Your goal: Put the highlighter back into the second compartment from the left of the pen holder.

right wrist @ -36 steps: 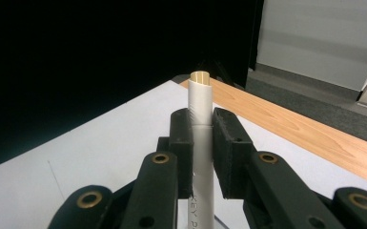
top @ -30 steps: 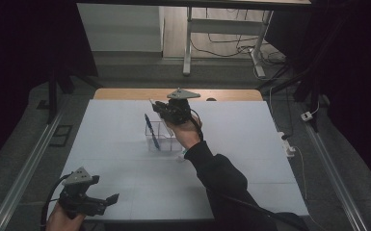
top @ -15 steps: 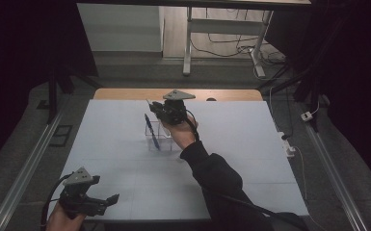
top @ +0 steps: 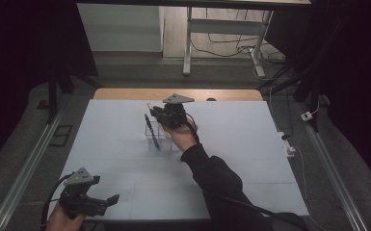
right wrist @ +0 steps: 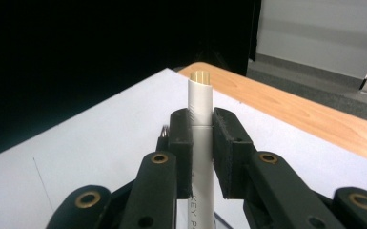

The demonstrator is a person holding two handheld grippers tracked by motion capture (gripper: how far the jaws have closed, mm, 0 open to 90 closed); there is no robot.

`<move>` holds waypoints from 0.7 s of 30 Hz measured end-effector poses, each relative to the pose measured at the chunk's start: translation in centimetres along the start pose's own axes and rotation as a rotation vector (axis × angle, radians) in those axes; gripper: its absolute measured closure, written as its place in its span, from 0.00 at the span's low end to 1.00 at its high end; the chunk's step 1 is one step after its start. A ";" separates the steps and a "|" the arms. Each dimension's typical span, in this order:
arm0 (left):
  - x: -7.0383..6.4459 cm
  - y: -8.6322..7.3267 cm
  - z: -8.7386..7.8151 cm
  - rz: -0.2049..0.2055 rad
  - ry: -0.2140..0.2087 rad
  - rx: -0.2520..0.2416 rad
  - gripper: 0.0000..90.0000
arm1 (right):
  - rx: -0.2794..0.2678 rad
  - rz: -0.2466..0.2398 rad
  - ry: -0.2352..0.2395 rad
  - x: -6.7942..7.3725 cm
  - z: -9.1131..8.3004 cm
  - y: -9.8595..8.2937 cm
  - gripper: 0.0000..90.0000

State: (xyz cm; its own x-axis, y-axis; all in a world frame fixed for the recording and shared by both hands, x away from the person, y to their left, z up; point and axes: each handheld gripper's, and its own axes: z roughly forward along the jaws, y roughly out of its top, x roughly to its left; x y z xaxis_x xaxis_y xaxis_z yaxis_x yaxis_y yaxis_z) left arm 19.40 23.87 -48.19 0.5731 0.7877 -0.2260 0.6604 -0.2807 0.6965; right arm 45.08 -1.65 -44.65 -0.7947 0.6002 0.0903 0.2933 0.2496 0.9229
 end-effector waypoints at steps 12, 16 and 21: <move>0.0 0.0 0.0 0.002 0.004 0.003 0.00 | 0.066 -0.016 0.019 -0.4 -0.8 -0.1 0.70; 0.0 0.0 0.0 0.002 0.005 0.004 0.00 | 0.101 -0.040 0.034 -0.4 -1.5 0.4 0.61; 0.0 0.0 0.1 0.001 0.006 0.004 0.00 | 0.150 -0.034 0.050 -0.7 -2.7 0.7 0.51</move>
State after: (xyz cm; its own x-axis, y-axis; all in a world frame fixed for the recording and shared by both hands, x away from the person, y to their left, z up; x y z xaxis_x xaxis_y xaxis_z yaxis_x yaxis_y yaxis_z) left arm 19.44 23.81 -48.20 0.5708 0.7905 -0.2219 0.6621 -0.2833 0.6938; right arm 44.43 -3.92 -43.08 -0.8299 0.5518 0.0819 0.3387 0.3818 0.8599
